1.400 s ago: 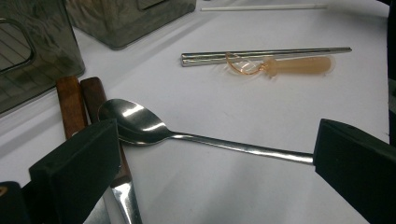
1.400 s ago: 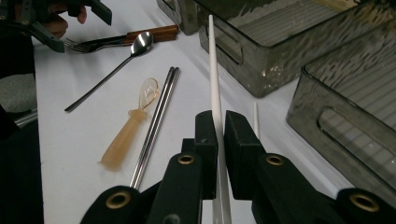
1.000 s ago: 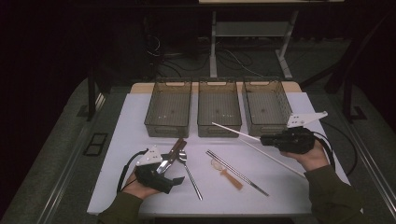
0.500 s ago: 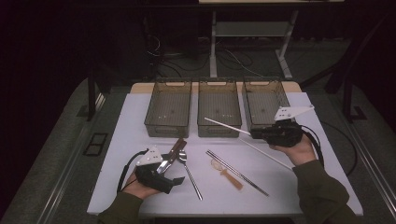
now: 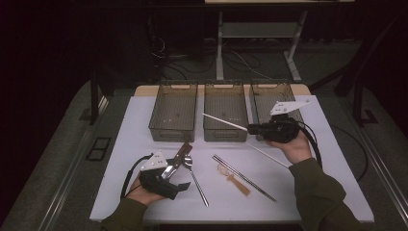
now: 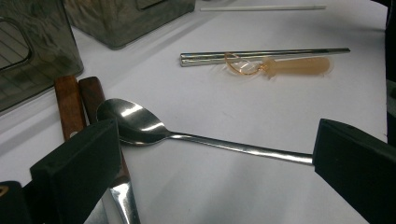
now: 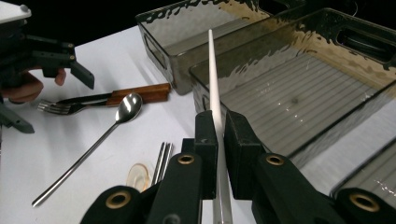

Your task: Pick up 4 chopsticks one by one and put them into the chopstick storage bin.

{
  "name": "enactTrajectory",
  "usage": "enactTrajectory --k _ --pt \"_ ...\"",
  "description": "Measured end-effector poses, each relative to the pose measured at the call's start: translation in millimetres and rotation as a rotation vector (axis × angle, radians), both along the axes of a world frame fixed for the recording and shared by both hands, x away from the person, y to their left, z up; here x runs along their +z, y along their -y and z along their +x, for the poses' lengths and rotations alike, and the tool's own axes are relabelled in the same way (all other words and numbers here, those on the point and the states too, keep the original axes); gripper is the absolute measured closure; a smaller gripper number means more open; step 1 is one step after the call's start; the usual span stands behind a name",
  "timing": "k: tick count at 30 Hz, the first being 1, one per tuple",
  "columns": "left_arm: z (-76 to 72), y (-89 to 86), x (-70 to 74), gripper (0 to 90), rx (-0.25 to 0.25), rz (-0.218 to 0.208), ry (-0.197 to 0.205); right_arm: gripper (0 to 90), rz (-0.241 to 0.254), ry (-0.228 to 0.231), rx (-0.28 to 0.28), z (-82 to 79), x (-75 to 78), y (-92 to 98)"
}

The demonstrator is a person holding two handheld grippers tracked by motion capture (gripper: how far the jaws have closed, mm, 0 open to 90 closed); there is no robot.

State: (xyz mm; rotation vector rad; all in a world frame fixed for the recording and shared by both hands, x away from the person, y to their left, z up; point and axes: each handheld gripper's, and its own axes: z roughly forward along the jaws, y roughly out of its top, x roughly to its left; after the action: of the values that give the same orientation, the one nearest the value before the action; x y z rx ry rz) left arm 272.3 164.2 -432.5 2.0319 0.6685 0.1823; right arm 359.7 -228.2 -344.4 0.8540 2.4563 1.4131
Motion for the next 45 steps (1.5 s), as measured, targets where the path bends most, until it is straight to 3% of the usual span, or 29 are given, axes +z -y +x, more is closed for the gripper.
enactTrajectory --k 14,31,45 --pt "0.2 0.1 -0.1 0.0 -0.002 -0.002 -0.002 83.8 0.000 -0.010 -0.015 22.2 3.6 -34.2" --pt "0.5 0.5 0.1 0.2 -0.006 -0.005 -0.001 83.8 -0.041 -0.019 -0.059 55.1 0.6 -80.9" --pt "0.1 1.4 0.5 0.5 -0.014 0.002 0.008 83.8 -0.093 -0.039 -0.081 87.1 1.3 -140.1"
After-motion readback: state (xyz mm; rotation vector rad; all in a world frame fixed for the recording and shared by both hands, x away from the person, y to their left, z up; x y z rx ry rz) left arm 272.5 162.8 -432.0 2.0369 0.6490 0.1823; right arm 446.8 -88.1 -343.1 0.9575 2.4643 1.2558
